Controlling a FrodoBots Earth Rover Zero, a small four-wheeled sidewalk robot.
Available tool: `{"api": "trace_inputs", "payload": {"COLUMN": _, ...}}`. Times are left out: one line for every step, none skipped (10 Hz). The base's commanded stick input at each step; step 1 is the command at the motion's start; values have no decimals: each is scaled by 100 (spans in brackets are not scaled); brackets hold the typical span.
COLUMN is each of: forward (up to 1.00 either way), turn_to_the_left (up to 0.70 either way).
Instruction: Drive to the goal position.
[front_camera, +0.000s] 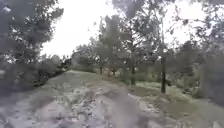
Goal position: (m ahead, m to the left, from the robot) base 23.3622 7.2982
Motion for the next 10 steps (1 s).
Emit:
{"api": "trace_inputs", "payload": {"forward": 100, "turn_to_the_left": 27}}
{"api": "trace_inputs", "payload": {"forward": 100, "turn_to_the_left": 27}}
{"api": "trace_inputs", "payload": {"forward": 100, "turn_to_the_left": 27}}
{"api": "trace_inputs", "payload": {"forward": 100, "turn_to_the_left": 27}}
{"api": "trace_inputs", "payload": {"forward": 100, "turn_to_the_left": 27}}
{"api": "trace_inputs", "payload": {"forward": 100, "turn_to_the_left": 27}}
{"api": "trace_inputs", "payload": {"forward": 100, "turn_to_the_left": 27}}
{"api": "trace_inputs", "payload": {"forward": 100, "turn_to_the_left": 27}}
{"api": "trace_inputs", "payload": {"forward": 100, "turn_to_the_left": 27}}
{"api": "trace_inputs", "payload": {"forward": 100, "turn_to_the_left": 27}}
